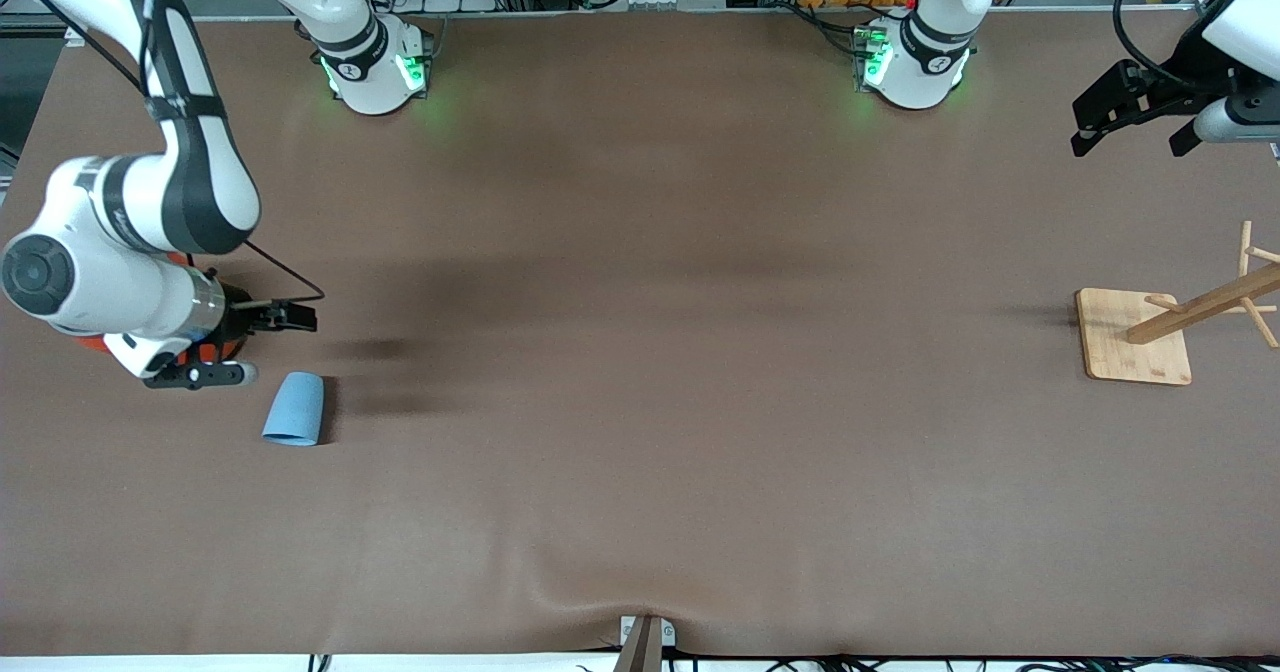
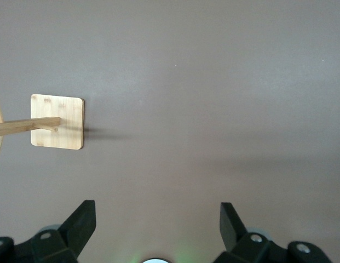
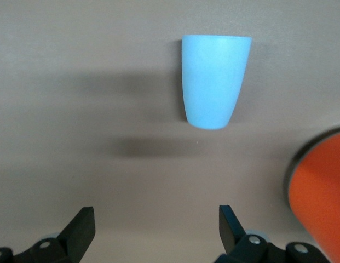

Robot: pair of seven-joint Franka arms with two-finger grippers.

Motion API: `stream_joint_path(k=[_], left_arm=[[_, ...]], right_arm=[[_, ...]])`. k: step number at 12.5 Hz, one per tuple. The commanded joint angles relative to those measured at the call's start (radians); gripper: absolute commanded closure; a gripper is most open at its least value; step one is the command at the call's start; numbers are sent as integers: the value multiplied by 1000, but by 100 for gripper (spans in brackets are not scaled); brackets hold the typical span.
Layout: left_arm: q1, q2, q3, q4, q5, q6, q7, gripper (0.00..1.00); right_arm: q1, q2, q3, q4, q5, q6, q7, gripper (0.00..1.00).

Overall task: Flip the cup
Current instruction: 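Lower the open right gripper over the blue cup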

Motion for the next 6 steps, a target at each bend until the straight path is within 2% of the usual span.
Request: stream_joint_path(k=[1, 6], left_arm=[[7, 3, -12, 14, 11, -9, 10, 0], [10, 5, -9, 14, 9, -9, 10, 0]], right_arm=[[0, 72, 1, 3, 6, 66, -18, 0], [-43, 175, 1, 15, 3, 238, -144, 0]])
